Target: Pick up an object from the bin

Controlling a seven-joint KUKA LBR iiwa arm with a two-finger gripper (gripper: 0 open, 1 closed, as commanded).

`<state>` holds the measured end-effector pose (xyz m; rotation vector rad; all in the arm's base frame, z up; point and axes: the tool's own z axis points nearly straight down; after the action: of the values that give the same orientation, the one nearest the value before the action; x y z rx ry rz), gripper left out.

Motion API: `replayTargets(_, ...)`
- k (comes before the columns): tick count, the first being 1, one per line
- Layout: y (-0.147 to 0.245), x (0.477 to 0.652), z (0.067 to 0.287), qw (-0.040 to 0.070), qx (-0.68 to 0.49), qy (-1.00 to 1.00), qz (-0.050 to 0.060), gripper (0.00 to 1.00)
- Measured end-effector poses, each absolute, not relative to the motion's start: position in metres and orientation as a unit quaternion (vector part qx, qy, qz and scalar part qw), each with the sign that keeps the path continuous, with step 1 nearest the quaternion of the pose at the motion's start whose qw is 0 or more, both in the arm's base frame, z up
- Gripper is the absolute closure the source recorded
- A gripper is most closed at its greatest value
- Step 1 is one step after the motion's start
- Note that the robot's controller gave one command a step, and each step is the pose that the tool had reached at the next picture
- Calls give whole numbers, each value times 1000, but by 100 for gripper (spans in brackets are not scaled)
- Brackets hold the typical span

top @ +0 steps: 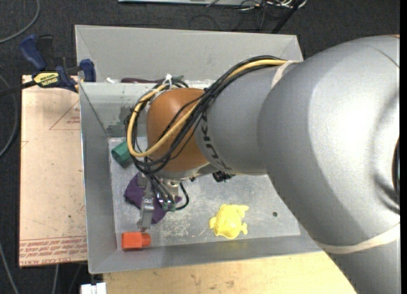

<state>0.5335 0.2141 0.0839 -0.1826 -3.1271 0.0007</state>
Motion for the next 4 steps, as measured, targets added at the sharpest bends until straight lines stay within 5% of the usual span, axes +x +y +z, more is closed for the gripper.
replayTargets(1, 195, 596, 101, 0, -119, -993, -2, 0)
replayTargets(2, 186, 608, 79, 2, -208, -978, 0, 0)
replayTargets(3, 244, 632, 74, 0, 6, -1000, 6, 100)
replayTargets(4, 244, 632, 74, -1, 5, -1000, 5, 100)
